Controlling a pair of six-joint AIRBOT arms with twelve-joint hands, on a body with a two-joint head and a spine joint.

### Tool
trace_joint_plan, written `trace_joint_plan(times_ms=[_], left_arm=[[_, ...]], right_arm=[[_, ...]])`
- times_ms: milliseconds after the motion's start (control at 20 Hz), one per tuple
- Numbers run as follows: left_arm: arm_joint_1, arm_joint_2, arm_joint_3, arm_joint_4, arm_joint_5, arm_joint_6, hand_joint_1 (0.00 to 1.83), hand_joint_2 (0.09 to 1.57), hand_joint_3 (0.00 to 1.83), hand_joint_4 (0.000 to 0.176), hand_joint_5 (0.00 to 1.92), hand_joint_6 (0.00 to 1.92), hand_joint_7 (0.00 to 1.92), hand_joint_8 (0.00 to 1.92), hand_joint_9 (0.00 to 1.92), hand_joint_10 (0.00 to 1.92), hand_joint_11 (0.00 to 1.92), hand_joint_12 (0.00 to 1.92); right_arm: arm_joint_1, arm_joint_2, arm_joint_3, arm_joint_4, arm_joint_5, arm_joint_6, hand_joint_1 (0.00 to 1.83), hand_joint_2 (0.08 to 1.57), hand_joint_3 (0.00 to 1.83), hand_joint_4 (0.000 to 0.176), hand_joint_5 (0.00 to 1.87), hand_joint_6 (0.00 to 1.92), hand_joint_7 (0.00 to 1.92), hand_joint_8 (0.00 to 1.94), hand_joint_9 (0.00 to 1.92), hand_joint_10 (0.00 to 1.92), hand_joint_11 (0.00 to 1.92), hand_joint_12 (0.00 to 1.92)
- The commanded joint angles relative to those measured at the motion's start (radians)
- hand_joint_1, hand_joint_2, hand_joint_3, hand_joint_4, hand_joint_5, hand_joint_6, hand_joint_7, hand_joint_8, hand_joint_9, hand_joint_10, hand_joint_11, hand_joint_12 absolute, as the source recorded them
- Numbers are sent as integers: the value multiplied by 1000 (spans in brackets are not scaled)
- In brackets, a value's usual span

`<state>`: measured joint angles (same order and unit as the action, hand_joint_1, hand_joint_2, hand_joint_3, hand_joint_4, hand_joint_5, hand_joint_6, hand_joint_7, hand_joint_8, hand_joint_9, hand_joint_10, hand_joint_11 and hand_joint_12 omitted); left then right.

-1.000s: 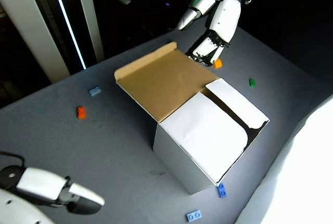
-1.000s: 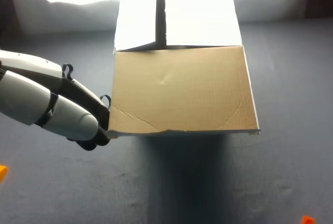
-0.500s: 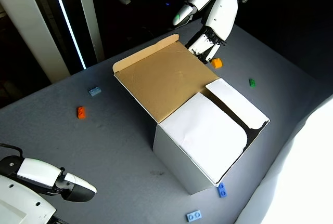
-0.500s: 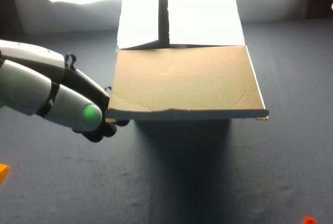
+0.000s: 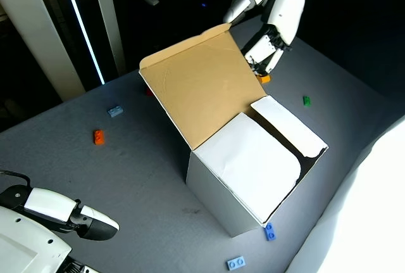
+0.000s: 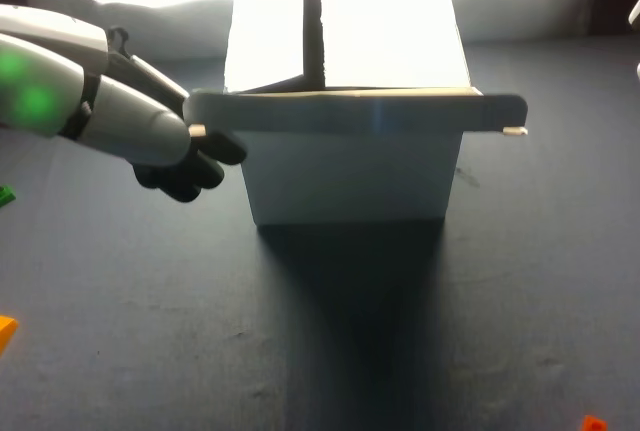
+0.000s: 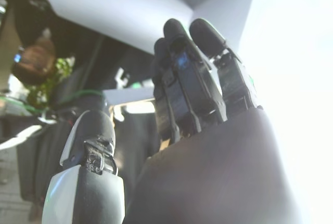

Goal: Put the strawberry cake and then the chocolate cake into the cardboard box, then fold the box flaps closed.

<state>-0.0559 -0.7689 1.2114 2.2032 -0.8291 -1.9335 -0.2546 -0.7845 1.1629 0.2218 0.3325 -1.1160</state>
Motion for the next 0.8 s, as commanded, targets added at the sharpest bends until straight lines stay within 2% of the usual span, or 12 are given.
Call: trace_joint_plan(times_ms=[0, 350, 400, 750], left_arm=[[-19, 4, 7, -70, 28, -13, 294, 1293, 0, 14, 488, 5, 648, 3, 701, 6, 185, 1321], [-70, -8, 46, -50, 32, -44, 288, 1297, 2, 10, 473, 0, 636, 0, 692, 0, 183, 1318], [-81, -13, 58, -51, 35, -49, 303, 1289, 0, 17, 486, 5, 651, 5, 702, 4, 190, 1317], [-99, -24, 85, -51, 43, -55, 305, 1288, 0, 17, 488, 4, 653, 3, 702, 4, 193, 1312]], right_arm=[[1, 18, 3, 4, 115, 3, 300, 1237, 0, 0, 398, 578, 714, 24, 367, 1016, 5, 1717], [-2, 19, -2, 4, 114, 2, 281, 1245, 1, 0, 394, 569, 705, 19, 348, 1018, 0, 1708], [-3, 19, -5, 3, 114, 2, 296, 1244, 0, 0, 405, 573, 711, 21, 351, 1031, 0, 1727], [-6, 19, -7, 3, 114, 1, 296, 1245, 0, 0, 406, 573, 712, 21, 349, 1037, 0, 1729]])
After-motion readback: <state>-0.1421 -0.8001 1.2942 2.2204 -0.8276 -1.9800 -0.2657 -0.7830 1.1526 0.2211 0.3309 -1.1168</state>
